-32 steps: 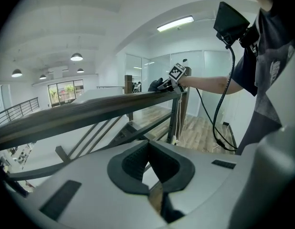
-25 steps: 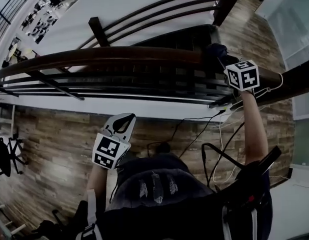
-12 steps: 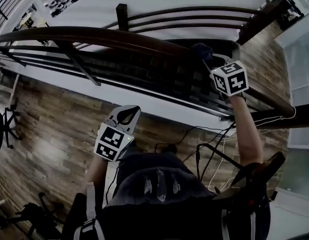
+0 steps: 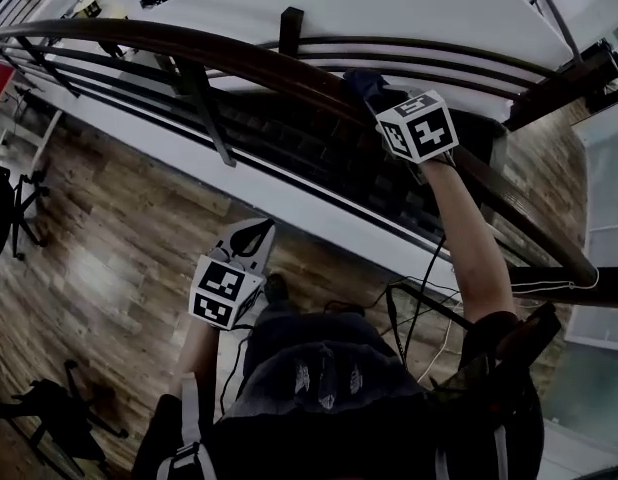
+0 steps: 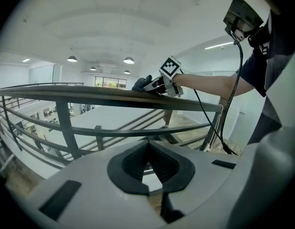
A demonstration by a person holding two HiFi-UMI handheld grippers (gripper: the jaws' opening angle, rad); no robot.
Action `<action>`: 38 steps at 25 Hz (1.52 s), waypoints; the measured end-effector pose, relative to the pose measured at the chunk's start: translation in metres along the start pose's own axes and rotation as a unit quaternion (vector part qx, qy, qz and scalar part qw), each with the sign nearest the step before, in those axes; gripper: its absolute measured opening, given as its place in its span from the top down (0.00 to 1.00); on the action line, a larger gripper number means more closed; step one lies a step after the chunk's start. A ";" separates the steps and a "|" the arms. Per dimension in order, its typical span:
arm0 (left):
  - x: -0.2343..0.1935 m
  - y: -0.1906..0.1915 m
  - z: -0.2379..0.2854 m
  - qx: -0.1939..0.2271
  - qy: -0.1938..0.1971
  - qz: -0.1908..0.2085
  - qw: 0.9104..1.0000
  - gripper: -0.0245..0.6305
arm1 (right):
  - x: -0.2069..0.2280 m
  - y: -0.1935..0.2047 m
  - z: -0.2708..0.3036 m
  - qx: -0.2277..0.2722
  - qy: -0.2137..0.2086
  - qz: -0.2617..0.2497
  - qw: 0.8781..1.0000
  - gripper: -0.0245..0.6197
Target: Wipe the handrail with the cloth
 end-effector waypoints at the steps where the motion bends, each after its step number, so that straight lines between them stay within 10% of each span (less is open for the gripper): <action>1: -0.006 0.006 -0.005 0.001 -0.008 -0.004 1.000 0.95 | -0.012 -0.012 0.012 0.003 -0.007 -0.009 1.000 0.90; 23: -0.124 0.105 -0.122 -0.002 -0.165 -0.153 0.974 0.95 | -0.215 -0.262 0.251 -0.007 -0.071 -0.207 0.976 0.90; 32: -0.148 0.142 -0.102 -0.043 -0.153 -0.167 0.973 0.95 | -0.297 -0.156 0.209 0.028 -0.123 -0.360 0.924 0.90; 38: -0.180 0.130 -0.068 -0.048 -0.137 -0.128 0.981 0.95 | -0.253 -0.089 0.292 -0.042 -0.043 -0.371 0.927 0.90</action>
Point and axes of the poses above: the fingertips, and each gripper's own axes: z forward along the fingers, x to its right, y out of its underside, the point moved 4 cm from there along -z, backward along the fingers, and after that the axes turned 11 degrees about z, right-handed, at the moved point
